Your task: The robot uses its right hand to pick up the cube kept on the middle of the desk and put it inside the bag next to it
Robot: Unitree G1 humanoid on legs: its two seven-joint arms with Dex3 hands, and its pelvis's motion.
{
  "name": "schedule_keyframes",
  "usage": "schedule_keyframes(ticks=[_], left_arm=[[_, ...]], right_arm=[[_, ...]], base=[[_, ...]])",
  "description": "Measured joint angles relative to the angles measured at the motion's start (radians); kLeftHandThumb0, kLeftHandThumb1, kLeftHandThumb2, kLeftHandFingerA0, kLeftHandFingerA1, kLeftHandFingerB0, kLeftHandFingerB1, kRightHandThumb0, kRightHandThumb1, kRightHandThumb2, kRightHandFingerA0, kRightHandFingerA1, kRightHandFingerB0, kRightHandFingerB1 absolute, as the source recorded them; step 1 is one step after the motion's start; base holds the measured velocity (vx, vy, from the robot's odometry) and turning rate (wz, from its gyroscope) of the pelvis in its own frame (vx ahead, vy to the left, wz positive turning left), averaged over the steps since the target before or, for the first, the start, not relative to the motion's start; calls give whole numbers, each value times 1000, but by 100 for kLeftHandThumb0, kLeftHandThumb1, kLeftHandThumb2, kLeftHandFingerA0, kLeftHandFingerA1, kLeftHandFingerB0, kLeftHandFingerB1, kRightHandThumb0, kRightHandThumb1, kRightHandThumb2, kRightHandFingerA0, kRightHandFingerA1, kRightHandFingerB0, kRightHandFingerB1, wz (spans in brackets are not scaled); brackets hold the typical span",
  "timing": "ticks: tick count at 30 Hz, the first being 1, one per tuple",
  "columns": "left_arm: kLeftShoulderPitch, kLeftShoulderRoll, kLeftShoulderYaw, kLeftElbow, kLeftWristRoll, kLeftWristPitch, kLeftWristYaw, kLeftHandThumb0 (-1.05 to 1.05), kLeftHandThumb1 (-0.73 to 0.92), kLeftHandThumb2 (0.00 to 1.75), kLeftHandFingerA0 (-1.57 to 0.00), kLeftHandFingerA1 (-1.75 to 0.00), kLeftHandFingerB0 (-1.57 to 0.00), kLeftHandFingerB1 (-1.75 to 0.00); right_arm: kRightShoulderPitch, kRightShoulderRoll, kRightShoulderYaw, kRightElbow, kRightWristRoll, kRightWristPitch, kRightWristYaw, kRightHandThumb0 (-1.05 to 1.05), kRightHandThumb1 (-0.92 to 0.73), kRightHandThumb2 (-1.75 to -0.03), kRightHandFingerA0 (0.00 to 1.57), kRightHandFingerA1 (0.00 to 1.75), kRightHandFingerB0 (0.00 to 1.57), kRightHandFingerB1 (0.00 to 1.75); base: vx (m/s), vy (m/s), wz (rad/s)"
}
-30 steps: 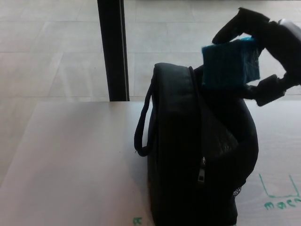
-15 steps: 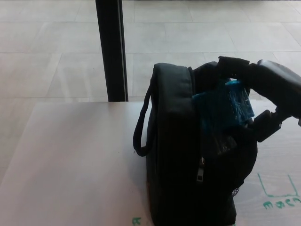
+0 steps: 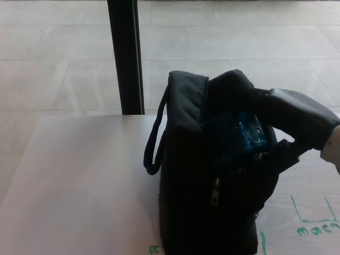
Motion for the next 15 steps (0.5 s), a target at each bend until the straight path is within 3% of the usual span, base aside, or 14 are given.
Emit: schedule_keyframes(ticks=[1, 8, 9, 10, 11, 12, 13, 14, 15], left_arm=[[0, 0, 1, 0, 0, 2, 0, -38, 55, 111, -3, -52, 0, -50], [18, 0, 0, -15, 0, 5, -4, -38, 56, 112, -3, -52, 0, -50], [18, 0, -1, -14, 0, 4, -6, -70, 82, 64, -23, -51, -13, -36], [18, 0, -1, -12, 0, 4, -6, -70, 82, 64, -23, -51, -13, -36], [17, 0, 0, -9, 0, 5, -6, -72, 66, 89, -16, -53, -10, -44], [16, 0, 0, -8, 0, 5, -6, -72, 66, 89, -16, -53, -10, -44], [15, 0, 0, -7, 0, 5, -6, -69, 66, 89, -16, -53, -9, -44], [13, 0, 2, -6, 0, 6, -6, -65, 82, 63, -22, -50, -11, -35], [10, 0, 3, -4, -1, 7, -6, -66, 83, 64, -23, -52, -12, -36]], right_arm=[[-5, -3, 11, -9, -14, 5, 2, -95, -54, -89, 0, 11, 0, 0], [-69, -34, 27, -50, -83, 51, 29, -97, -57, -95, 0, 21, 0, 0], [-75, -37, 23, -49, -88, 56, 32, -97, -57, -97, 0, 23, 0, 0], [-78, -37, 21, -48, -91, 61, 34, -97, -57, -97, 0, 23, 0, 0], [-81, -37, 20, -47, -95, 67, 36, -102, -55, -57, 0, 0, 0, 0], [-83, -39, 20, -45, -99, 70, 38, -102, -55, -57, 0, 0, 0, 0], [-83, -39, 19, -44, -101, 71, 39, -99, -58, -99, 0, 25, 0, 0], [-86, -42, 19, -43, -108, 80, 44, -99, -58, -100, 0, 25, 0, 0], [-89, -45, 20, -45, -112, 90, 52, -105, -43, -78, 0, 0, 0, 0]], base=[[0, 0, 0], [0, 0, 0], [0, 0, 0], [0, 0, 0], [0, 0, 0], [0, 0, 0], [0, 0, 0], [0, 0, 0], [0, 0, 0]])
